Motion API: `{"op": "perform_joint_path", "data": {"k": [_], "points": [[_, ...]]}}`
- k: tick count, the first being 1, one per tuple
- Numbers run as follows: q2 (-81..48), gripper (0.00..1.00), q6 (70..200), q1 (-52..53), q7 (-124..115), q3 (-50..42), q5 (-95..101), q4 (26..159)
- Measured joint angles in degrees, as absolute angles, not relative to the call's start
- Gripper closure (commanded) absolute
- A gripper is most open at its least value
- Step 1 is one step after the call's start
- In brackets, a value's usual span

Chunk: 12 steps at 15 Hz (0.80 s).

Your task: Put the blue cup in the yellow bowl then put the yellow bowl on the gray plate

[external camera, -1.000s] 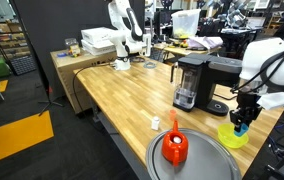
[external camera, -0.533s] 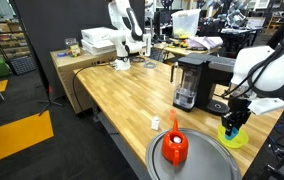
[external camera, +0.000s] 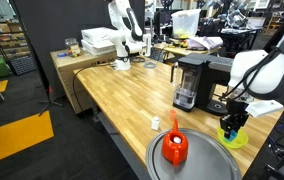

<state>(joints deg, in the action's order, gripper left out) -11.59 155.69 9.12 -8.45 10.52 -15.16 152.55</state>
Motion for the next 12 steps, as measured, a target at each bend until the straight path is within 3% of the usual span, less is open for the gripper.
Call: {"op": "perform_joint_path", "data": {"k": [5, 6, 8, 12], "points": [[-12.45, 0.83, 155.7, 8.18, -8.16, 10.17, -15.16, 152.9], [-12.53, 0.77, 155.7, 7.97, -8.07, 10.11, -15.16, 153.05], [-12.59, 0.35, 155.71, 7.61, -7.91, 10.07, -15.2, 153.41], [-12.63, 0.15, 155.71, 6.93, -4.71, 10.4, -18.59, 153.69]]}}
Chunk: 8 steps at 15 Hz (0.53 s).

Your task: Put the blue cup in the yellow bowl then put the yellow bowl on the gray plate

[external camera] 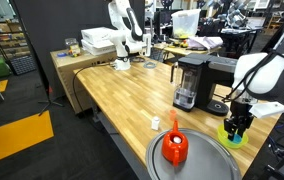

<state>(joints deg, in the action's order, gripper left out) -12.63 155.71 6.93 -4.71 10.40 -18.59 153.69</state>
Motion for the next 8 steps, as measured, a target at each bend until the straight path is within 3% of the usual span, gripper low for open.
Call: {"op": "perform_joint_path", "data": {"k": [2, 3, 4, 5, 8], "points": [[-12.63, 0.02, 155.71, 6.48, -2.7, 10.64, -20.53, 153.68], [-12.63, 0.0, 155.71, 6.28, -1.93, 10.7, -21.23, 153.68], [-12.63, 0.12, 155.71, 6.08, -1.27, 10.78, -21.88, 153.68], [-12.62, 0.0, 155.71, 5.86, -0.69, 10.9, -22.39, 153.68], [-12.61, 0.0, 155.65, 5.73, -0.38, 11.0, -22.51, 153.68]]}}
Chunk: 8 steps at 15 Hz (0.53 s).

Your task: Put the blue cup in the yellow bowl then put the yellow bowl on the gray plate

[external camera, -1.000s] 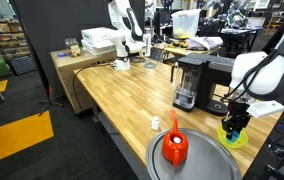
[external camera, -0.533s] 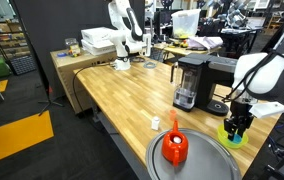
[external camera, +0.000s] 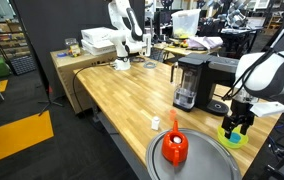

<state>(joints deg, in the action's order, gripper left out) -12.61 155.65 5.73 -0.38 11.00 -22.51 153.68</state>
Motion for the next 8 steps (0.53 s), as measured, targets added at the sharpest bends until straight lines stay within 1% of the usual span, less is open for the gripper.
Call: {"op": "perform_joint_path", "data": {"k": [8], "points": [[-10.83, 0.0, 155.54, 6.19, -0.65, 11.05, -20.26, 154.27]]}}
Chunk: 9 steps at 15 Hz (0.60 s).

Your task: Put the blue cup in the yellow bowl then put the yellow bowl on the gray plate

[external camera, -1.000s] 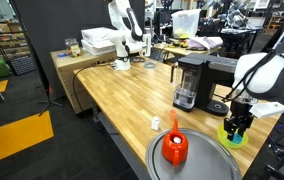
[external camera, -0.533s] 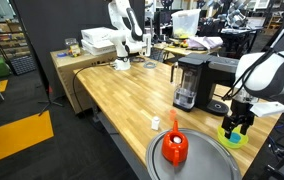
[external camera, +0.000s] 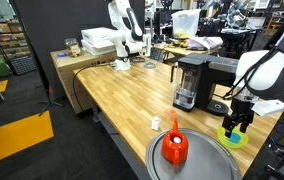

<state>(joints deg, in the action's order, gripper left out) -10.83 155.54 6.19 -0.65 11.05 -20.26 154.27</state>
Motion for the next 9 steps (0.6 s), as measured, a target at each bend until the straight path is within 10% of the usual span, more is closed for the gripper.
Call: {"op": "perform_joint_path", "data": {"k": [9], "points": [[-6.03, 0.0, 154.98, 8.24, -0.63, 13.44, -20.7, 158.33]]}}
